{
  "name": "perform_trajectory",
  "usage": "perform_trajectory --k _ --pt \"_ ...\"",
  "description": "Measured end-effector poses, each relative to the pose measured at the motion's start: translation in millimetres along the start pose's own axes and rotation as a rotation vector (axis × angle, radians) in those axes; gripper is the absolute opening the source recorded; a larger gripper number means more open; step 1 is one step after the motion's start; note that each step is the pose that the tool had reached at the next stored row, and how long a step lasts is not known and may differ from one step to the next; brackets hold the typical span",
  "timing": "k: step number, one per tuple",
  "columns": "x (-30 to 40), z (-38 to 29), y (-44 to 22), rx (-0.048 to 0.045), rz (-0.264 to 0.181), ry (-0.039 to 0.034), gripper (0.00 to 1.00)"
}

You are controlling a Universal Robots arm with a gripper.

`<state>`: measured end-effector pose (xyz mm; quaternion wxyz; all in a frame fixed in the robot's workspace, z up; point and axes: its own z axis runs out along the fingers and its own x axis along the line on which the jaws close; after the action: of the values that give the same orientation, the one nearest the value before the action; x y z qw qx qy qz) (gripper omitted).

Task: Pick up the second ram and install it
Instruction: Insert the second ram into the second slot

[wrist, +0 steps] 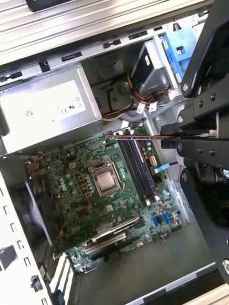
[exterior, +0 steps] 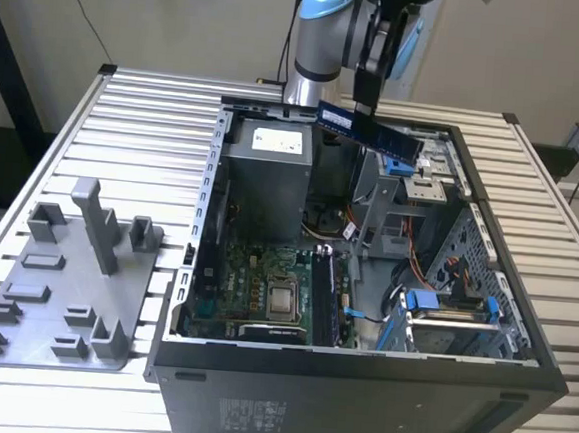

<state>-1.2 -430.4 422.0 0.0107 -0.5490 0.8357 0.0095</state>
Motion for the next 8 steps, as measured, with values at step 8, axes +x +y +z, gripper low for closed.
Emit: perform_trajectory --k 8 --pt "-0.1 0.3 0.0 0.002 0.071 0.0 0.14"
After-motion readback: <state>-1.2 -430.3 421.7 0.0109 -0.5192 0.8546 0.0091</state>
